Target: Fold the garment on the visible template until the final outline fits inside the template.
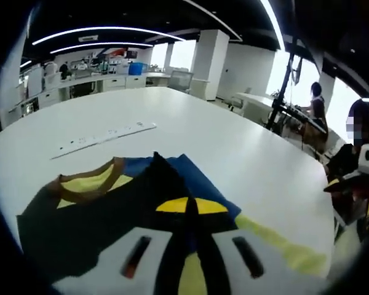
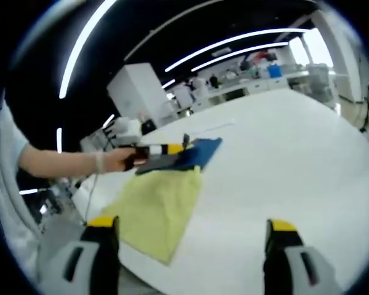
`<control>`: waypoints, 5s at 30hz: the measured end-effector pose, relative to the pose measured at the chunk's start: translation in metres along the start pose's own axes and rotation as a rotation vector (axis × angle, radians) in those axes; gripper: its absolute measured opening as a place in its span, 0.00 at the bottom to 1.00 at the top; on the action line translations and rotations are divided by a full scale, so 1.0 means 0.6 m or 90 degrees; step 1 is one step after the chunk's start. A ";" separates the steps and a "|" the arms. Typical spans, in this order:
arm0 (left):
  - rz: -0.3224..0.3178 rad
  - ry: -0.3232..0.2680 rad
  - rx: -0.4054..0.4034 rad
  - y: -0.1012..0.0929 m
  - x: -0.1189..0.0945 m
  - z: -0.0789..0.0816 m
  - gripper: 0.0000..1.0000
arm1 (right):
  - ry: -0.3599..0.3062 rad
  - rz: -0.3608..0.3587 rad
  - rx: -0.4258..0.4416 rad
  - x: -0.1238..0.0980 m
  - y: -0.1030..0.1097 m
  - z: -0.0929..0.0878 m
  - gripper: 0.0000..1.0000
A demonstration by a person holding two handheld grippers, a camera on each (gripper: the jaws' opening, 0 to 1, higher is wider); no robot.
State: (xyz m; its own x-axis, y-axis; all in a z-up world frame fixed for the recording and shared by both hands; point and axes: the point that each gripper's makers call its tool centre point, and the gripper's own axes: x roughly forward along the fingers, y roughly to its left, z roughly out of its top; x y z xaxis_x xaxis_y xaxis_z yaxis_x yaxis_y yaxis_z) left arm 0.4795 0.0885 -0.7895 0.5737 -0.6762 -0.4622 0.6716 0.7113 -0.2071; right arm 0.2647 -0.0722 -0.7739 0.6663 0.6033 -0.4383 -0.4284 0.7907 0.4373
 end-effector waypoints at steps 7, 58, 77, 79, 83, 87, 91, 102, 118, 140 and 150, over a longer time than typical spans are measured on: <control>0.006 -0.008 0.010 -0.003 -0.009 0.008 0.20 | 0.001 0.005 -0.003 0.006 0.007 0.002 0.99; 0.141 -0.021 -0.060 0.084 -0.395 -0.148 0.84 | 0.068 0.088 -0.139 0.068 0.090 -0.016 0.95; 0.136 0.050 -0.106 0.062 -0.489 -0.259 0.57 | 0.093 0.087 -0.120 0.054 0.083 -0.058 0.86; 0.133 0.056 -0.115 0.058 -0.493 -0.268 0.54 | 0.099 0.088 -0.120 0.054 0.080 -0.062 0.83; 0.130 0.077 -0.141 0.061 -0.508 -0.300 0.43 | 0.120 0.105 -0.109 0.052 0.085 -0.081 0.68; 0.118 0.100 -0.181 0.036 -0.514 -0.322 0.38 | 0.137 0.107 -0.086 0.053 0.081 -0.099 0.54; 0.115 0.112 -0.192 0.011 -0.516 -0.329 0.33 | 0.158 0.110 -0.062 0.057 0.081 -0.124 0.46; 0.093 0.129 -0.218 -0.002 -0.527 -0.347 0.25 | 0.161 0.107 -0.024 0.059 0.089 -0.134 0.35; 0.082 0.167 -0.240 0.024 -0.528 -0.376 0.00 | 0.165 0.132 0.060 0.071 0.101 -0.141 0.00; 0.038 0.214 -0.396 -0.111 -0.593 -0.347 0.00 | 0.152 0.172 0.136 -0.048 0.137 -0.121 0.00; 0.026 0.177 -0.391 -0.141 -0.612 -0.288 0.00 | 0.147 0.180 0.146 -0.083 0.143 -0.093 0.00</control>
State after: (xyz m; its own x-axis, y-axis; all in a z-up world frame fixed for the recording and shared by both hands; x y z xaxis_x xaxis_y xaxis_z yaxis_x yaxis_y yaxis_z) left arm 0.1306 0.3099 -0.7513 0.3956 -0.6302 -0.6681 0.2157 0.7708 -0.5994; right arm 0.1608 -0.0286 -0.7587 0.3771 0.8212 -0.4284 -0.4104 0.5627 0.7176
